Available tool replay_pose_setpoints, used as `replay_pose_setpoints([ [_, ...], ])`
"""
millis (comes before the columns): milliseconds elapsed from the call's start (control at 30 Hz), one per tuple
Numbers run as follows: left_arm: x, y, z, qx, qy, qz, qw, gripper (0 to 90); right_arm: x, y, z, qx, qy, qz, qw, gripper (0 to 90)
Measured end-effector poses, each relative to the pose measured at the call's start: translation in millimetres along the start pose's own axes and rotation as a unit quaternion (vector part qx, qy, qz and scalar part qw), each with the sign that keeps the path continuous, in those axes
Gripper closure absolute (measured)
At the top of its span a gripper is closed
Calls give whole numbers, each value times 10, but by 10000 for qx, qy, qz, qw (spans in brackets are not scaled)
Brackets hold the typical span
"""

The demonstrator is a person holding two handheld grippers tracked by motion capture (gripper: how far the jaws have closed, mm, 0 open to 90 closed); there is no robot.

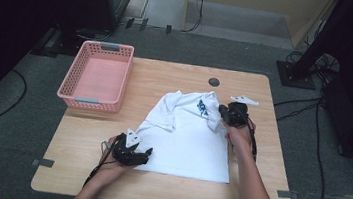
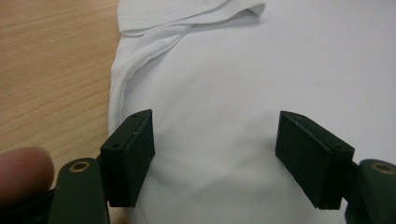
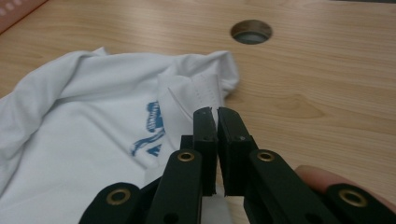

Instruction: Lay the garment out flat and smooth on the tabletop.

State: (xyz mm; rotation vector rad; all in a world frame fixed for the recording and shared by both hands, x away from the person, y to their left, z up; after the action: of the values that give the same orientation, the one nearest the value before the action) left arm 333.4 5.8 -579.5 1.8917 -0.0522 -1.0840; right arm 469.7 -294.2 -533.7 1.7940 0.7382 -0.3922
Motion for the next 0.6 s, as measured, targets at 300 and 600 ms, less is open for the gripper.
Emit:
replay_pose_setpoints([
  [300,0,0,0,4,4,-3,10000,288,-99,49,494,481,-341,150,9982,879],
  [600,1,0,0,5,6,0,10000,288,-128,89,835,766,-562,227,9952,879],
])
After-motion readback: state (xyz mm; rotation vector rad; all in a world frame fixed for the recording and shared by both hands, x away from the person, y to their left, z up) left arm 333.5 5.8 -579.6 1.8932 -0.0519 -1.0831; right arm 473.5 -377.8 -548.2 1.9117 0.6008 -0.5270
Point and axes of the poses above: each handheld gripper's, and its own axes: x roughly forward along the jaws, y roughly out of its top, z roughly to its right, the point moved 9 cm from there along x, roughly forward along the jaws, and after that the axes turned 15 degrees about x, right-handed, at the moved point
